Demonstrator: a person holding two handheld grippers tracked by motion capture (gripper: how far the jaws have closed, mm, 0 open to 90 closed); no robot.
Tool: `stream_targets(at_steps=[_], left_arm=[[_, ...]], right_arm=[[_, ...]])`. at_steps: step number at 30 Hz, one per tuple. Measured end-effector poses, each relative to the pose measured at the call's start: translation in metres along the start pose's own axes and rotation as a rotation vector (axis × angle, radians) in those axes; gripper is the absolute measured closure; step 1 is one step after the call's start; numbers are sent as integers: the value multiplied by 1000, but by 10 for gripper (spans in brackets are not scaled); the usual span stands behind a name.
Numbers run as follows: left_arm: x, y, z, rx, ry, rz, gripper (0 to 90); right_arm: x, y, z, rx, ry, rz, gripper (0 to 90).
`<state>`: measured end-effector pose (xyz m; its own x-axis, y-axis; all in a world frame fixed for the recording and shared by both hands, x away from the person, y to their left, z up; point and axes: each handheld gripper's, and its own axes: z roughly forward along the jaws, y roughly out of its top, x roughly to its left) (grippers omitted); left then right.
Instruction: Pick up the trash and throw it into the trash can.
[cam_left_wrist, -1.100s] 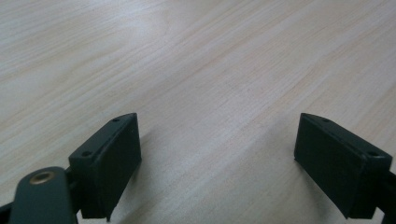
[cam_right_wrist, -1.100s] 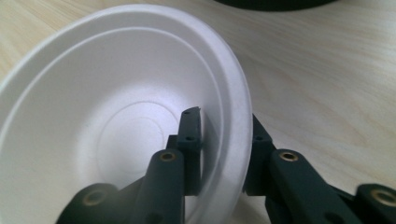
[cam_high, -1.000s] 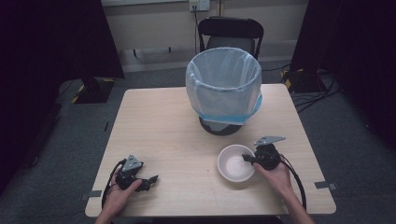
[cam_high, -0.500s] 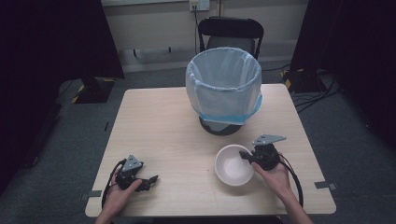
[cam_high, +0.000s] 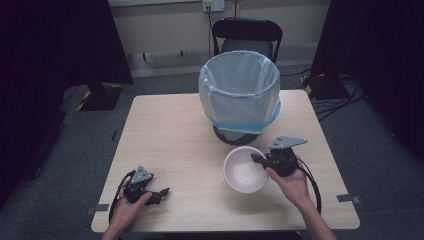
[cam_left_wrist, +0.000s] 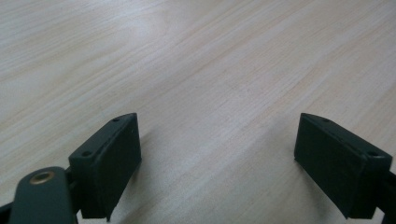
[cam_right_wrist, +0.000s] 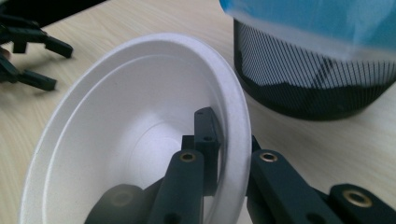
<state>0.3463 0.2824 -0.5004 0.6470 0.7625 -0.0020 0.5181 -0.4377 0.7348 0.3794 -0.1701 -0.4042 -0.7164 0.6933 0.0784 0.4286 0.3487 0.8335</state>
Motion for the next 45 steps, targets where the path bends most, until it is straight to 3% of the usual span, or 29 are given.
stream_targets(at_steps=[11,31,45], left_arm=[[0,0,0,0,0,0,142],[0,0,0,0,0,0,142],[0,0,0,0,0,0,142]], right_arm=[[3,35,-12,-59,-3,-37,864],[12,124,-49,-221,14,-108,865],[-6,169,-50,-280,1,-89,865]])
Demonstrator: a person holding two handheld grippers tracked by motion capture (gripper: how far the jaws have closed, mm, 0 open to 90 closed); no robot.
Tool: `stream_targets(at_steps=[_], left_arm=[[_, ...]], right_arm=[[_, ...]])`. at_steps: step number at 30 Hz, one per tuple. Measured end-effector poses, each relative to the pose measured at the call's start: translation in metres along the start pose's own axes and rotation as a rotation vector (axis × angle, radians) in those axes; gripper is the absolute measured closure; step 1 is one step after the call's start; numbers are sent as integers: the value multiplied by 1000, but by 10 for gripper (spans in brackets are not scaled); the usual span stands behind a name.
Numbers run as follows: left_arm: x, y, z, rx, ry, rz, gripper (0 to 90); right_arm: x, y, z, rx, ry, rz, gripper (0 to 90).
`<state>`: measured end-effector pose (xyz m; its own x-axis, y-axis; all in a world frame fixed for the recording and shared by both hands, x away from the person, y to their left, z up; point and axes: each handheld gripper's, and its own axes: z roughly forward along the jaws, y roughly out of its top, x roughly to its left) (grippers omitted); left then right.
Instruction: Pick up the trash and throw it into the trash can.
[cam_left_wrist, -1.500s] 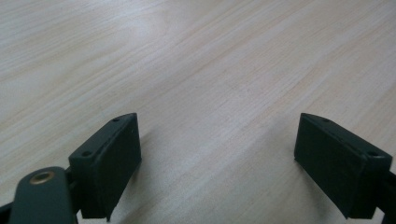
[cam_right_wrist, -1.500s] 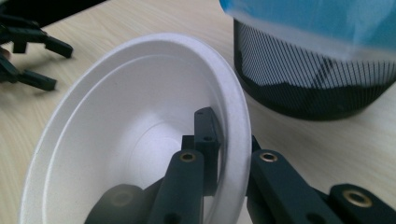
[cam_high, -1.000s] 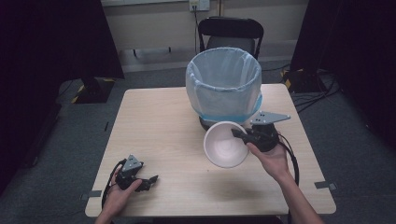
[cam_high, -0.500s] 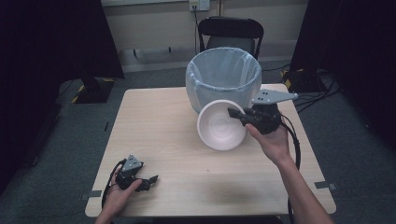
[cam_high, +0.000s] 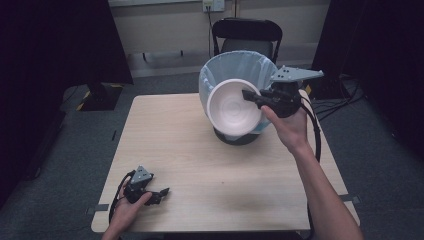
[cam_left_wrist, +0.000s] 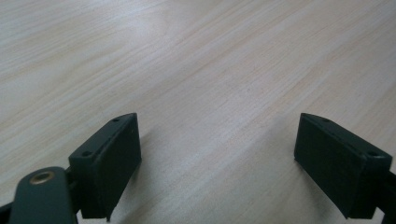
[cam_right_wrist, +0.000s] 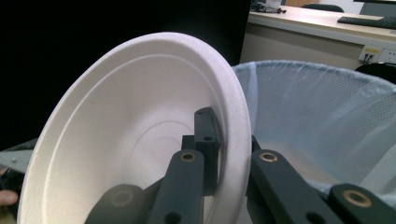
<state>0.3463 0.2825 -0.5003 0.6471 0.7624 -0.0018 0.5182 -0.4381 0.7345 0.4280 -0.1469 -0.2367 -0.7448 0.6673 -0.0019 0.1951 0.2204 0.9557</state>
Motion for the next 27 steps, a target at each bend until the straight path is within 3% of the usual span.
stream_targets(at_steps=[6,12,15,20,22,27], left_arm=[[0,0,0,0,0,0,142],[0,0,0,0,0,0,142],[0,0,0,0,0,0,142],[0,0,0,0,0,0,142],[0,0,0,0,0,-1,142],[0,0,0,-5,0,-6,142]], right_arm=[[-16,14,7,-19,-15,37,865],[-38,26,21,-11,-65,69,865],[-45,28,24,-21,-57,100,865],[-63,34,38,-9,-129,120,865],[-66,34,39,-5,-135,125,865],[-83,31,52,46,-205,141,864]])
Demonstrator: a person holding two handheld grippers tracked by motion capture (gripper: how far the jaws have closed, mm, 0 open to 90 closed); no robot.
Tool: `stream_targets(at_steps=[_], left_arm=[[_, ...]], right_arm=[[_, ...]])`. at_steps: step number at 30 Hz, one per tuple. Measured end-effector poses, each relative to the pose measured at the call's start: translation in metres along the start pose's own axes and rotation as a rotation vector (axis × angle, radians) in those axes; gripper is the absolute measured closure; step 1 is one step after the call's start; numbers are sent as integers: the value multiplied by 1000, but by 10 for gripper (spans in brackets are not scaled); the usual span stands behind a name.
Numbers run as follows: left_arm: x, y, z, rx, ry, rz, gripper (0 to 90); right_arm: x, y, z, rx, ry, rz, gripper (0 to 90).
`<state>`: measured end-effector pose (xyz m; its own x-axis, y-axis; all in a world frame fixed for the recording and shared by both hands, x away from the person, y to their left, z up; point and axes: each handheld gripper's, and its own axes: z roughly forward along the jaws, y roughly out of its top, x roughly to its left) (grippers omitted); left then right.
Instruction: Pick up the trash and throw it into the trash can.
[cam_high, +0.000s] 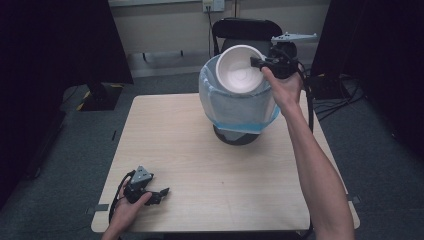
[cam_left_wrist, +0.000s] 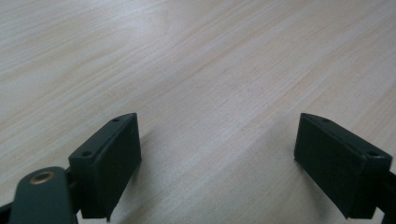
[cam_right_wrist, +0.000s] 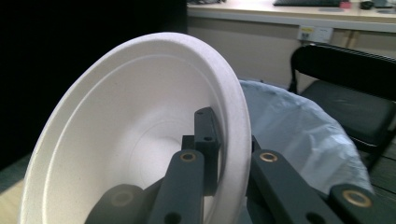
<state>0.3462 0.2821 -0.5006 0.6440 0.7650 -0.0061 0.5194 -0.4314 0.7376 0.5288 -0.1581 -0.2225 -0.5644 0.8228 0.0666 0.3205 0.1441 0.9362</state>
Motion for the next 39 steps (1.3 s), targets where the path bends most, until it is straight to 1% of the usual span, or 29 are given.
stream_targets(at_steps=[2,4,6,7,8,9,11,12,13,14,15,17,18,19,20,24,25,27,29,30,34,35,36,38,39], left_arm=[[0,0,0,0,0,0,142],[0,0,0,0,0,0,142],[0,0,0,0,0,0,142],[0,0,0,0,0,0,142],[0,0,0,0,0,0,142],[0,0,0,0,0,0,142],[0,0,0,0,0,0,142],[0,0,0,0,0,0,142],[0,0,0,0,0,0,142],[0,0,0,0,0,0,142],[0,0,0,0,0,0,142],[0,0,0,0,0,0,142],[0,0,0,0,0,0,142],[0,0,0,0,0,0,142],[0,0,0,5,0,6,142],[0,0,0,3,-1,5,142],[0,0,0,4,0,5,142],[0,0,0,4,-1,6,142],[0,0,0,4,-1,6,142],[0,0,0,4,-1,6,142],[0,0,0,4,-1,6,142],[0,0,0,4,-1,6,142],[0,0,0,4,0,6,142],[0,0,0,4,0,6,142],[0,0,0,4,0,6,142]], right_arm=[[-1,-1,2,9,-9,-2,864],[-4,-3,7,38,-27,-14,861],[-4,-4,8,43,-35,-18,854],[-5,-4,9,45,-37,-15,837],[-5,-5,10,50,-38,-17,791],[-5,-5,10,50,-38,-17,791],[-5,-6,10,53,-50,-20,727],[-5,-6,10,53,-50,-20,727],[-5,-6,11,53,-58,-18,684],[-6,-8,11,53,-68,-12,607],[-6,-8,11,53,-68,-12,607],[-6,-8,12,50,-93,-8,529],[-7,-8,11,39,-95,-2,468],[-7,-8,11,39,-95,-2,468],[-7,-8,10,28,-102,2,456],[-6,-9,8,32,-95,-1,444],[-6,-10,7,30,-83,5,436],[-4,-11,5,30,-75,3,430],[-2,-11,1,17,-57,6,422],[-2,-11,1,17,-57,6,422],[6,-13,-9,4,-18,-3,396],[6,-13,-9,4,-18,-3,396],[9,-15,-13,-3,8,0,382],[11,-16,-14,-2,14,-3,377],[13,-18,-16,1,11,-13,372]])
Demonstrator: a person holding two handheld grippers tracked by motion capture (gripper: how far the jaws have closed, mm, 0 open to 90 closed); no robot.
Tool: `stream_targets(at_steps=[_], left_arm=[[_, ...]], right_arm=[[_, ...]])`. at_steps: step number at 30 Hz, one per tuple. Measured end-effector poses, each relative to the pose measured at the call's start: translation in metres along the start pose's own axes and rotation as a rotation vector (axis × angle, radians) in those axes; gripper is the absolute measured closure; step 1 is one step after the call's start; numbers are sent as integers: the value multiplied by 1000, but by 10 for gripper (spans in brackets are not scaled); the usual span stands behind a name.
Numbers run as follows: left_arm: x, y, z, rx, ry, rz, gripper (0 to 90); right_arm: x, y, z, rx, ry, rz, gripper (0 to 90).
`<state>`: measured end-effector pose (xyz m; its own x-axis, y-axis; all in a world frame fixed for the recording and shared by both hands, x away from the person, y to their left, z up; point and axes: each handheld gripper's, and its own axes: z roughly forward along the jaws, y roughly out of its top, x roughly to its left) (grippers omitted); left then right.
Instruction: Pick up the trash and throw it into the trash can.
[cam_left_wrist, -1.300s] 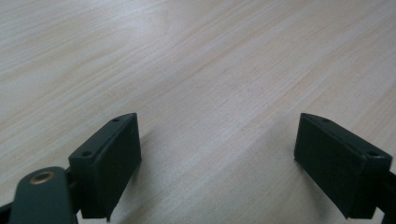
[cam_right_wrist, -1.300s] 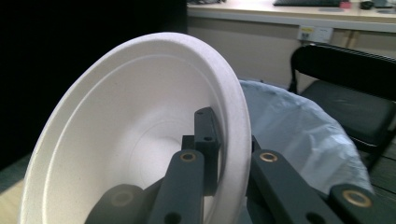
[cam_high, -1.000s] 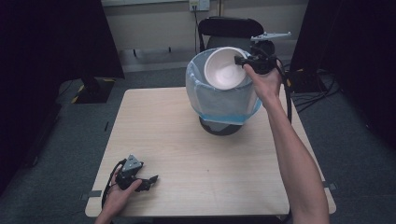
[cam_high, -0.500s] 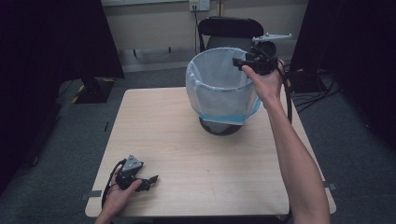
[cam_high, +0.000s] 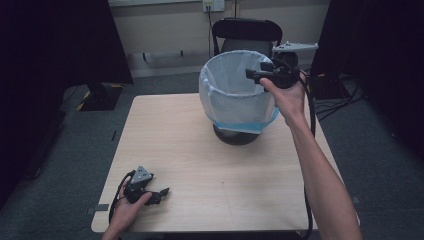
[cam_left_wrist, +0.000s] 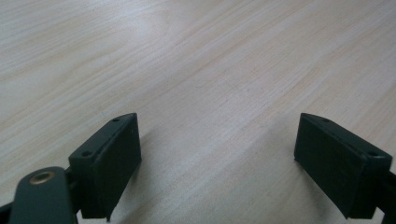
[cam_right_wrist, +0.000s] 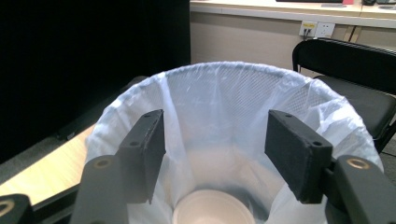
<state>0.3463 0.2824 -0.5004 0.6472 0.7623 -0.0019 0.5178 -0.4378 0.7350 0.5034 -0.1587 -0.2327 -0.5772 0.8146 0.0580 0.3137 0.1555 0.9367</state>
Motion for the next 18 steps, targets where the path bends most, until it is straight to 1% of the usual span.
stream_targets(at_steps=[3,6,10,13,14,15,16,17,18], left_arm=[[0,0,0,0,0,0,142],[0,0,0,0,0,0,142],[0,0,0,0,0,0,142],[0,0,0,0,0,0,142],[0,0,0,0,0,0,142],[0,0,0,0,0,0,142],[0,0,0,0,0,0,142],[0,0,0,0,0,0,142],[0,0,0,0,0,0,142]], right_arm=[[7,-3,-9,-1,13,-16,336],[10,-5,-13,-4,19,-19,316],[17,-14,-24,-6,35,-33,257],[22,-18,-31,-9,50,-24,207],[22,-18,-31,-9,50,-24,207],[24,-22,-38,-20,59,-25,194],[24,-22,-38,-20,59,-25,194],[25,-25,-44,-30,61,-28,179],[25,-25,-44,-30,61,-28,179]])
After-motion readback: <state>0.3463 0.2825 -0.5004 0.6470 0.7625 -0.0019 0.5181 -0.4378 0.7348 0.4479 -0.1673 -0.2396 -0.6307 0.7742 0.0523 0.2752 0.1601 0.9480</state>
